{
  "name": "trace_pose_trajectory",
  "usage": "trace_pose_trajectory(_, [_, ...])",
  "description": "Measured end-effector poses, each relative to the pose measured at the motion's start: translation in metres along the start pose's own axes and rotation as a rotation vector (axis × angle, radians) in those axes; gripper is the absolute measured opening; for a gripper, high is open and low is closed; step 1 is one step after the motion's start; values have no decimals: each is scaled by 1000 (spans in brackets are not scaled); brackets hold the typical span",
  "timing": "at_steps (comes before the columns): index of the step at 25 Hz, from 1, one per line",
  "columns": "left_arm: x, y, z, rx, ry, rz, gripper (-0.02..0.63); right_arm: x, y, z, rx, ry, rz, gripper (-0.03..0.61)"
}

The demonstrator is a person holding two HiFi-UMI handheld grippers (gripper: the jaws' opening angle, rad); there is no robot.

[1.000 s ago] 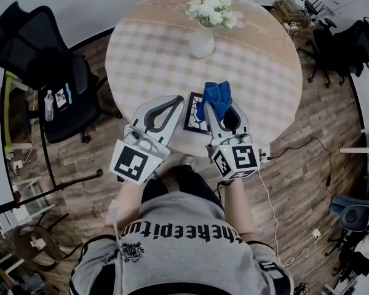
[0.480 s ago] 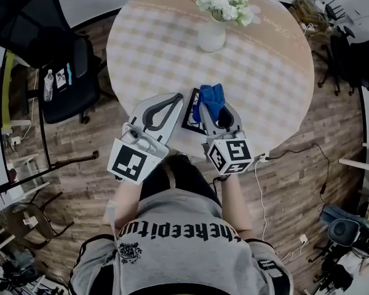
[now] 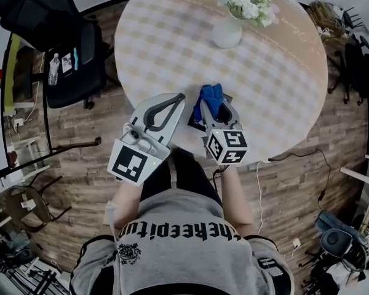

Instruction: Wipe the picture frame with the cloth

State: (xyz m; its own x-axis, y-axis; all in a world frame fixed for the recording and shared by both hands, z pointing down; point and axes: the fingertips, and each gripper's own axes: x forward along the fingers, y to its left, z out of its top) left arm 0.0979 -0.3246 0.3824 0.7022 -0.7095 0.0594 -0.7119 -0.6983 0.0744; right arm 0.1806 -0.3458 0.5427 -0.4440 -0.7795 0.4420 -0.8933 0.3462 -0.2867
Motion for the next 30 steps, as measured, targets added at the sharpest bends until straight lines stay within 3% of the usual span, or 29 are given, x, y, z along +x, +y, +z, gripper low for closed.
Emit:
trace_pose_trajectory(13, [-20, 16, -17, -12, 40, 42, 15, 47, -17, -48, -130, 268, -165, 153])
trace_pose_trajectory(30, [-14, 0, -15, -12, 33, 4, 15, 11, -60, -52, -180, 348, -302, 149])
